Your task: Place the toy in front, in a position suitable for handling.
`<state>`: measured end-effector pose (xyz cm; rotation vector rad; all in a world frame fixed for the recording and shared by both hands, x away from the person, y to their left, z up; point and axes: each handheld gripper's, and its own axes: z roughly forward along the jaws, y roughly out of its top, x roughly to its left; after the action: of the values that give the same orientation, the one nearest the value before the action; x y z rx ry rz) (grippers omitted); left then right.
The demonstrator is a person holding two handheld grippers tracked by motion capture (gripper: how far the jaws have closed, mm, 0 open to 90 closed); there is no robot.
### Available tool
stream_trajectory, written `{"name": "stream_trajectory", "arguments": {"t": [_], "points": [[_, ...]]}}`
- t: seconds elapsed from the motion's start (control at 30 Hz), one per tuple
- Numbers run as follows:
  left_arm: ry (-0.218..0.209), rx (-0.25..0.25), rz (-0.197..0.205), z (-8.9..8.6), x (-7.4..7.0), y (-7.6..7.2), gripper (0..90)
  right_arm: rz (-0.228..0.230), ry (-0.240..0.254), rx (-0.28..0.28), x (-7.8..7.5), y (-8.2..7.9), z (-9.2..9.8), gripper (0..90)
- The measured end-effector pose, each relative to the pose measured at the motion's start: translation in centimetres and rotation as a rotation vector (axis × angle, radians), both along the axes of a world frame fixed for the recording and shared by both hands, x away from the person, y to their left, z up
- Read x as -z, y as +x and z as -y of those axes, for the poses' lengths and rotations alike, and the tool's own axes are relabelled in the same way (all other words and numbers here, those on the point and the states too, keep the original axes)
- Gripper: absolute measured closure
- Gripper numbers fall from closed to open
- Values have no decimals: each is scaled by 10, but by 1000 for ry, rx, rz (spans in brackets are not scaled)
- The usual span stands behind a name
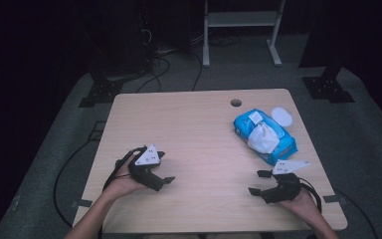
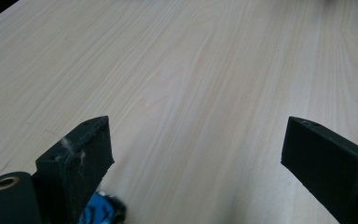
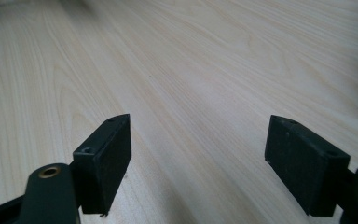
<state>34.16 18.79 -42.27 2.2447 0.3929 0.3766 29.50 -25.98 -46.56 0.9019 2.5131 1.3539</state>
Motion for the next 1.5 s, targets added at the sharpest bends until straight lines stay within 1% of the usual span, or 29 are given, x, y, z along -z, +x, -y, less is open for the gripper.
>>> {"name": "stream_trajectory", "arguments": {"t": [0.03, 0.07, 0.1, 0.13, 0.17, 0.23, 0.27, 0.33, 0.4, 0.57, 0.63, 0.7, 0.73, 0.8, 0.87, 0.9, 1.0, 1.13, 1.27, 1.33, 1.37, 1.4, 1.43, 1.47, 1.5], "points": [[8, -25, 0, -6, 0, 4, 81, -2, 4, -2, 0, 0, 0, 223], [8, -25, 0, -6, 0, 4, 81, -2, 4, -2, 0, 0, 0, 223], [6, -30, -3, -12, -1, 8, 81, -4, 2, -2, 0, 0, -1, 223], [6, -30, -3, -12, -1, 8, 82, -4, 2, -2, 0, 0, -1, 223], [17, -36, -1, -14, -2, 9, 82, -5, 2, -2, 1, 0, -1, 223], [10, -47, -3, -20, -2, 12, 81, -5, 1, -3, 1, 0, -1, 223], [21, -53, 1, -23, -3, 14, 81, -5, 2, -3, 1, 0, -1, 223], [16, -64, 2, -29, -3, 17, 81, -4, 3, -3, 1, 1, -1, 223], [14, -77, -6, -35, -3, 20, 81, -6, 4, -3, 1, 1, -1, 222], [52, -97, -13, -49, -2, 26, 82, -9, 6, -3, 2, 2, -2, 223], [53, -100, -21, -52, -1, 28, 82, -11, 6, -4, 2, 2, -2, 223], [71, -110, -24, -56, 0, 31, 81, -9, 6, -6, 2, 2, -2, 223], [67, -111, -33, -57, 0, 32, 81, -8, 6, -6, 2, 2, -2, 223], [82, -118, -37, -60, 1, 34, 81, -11, 7, -5, 2, 2, -2, 223], [93, -118, -49, -62, 2, 37, 81, -11, 7, -5, 2, 2, -1, 223], [107, -118, -53, -63, 3, 38, 81, -12, 7, -5, 2, 2, -1, 222], [108, -128, -64, -68, 5, 41, 81, -15, 8, -5, 2, 3, -1, 223], [138, -129, -94, -73, 11, 44, 81, -17, 9, -4, 2, 3, -1, 222], [182, -137, -117, -78, 17, 49, 82, -19, 9, -8, 3, 5, -1, 223], [204, -142, -136, -80, 19, 51, 82, -22, 9, -8, 3, 5, -1, 223], [240, -144, -150, -81, 21, 54, 82, -25, 8, -9, 3, 5, -2, 223], [252, -144, -160, -81, 22, 54, 82, -26, 4, -12, 3, 5, -2, 222], [252, -144, -160, -81, 22, 54, 82, -26, 4, -12, 3, 5, -2, 222], [273, -137, -159, -80, 22, 56, 82, -25, 4, -13, 4, 5, -2, 223], [278, -133, -160, -81, 22, 57, 83, -23, -1, -12, 4, 5, -2, 223]]}}
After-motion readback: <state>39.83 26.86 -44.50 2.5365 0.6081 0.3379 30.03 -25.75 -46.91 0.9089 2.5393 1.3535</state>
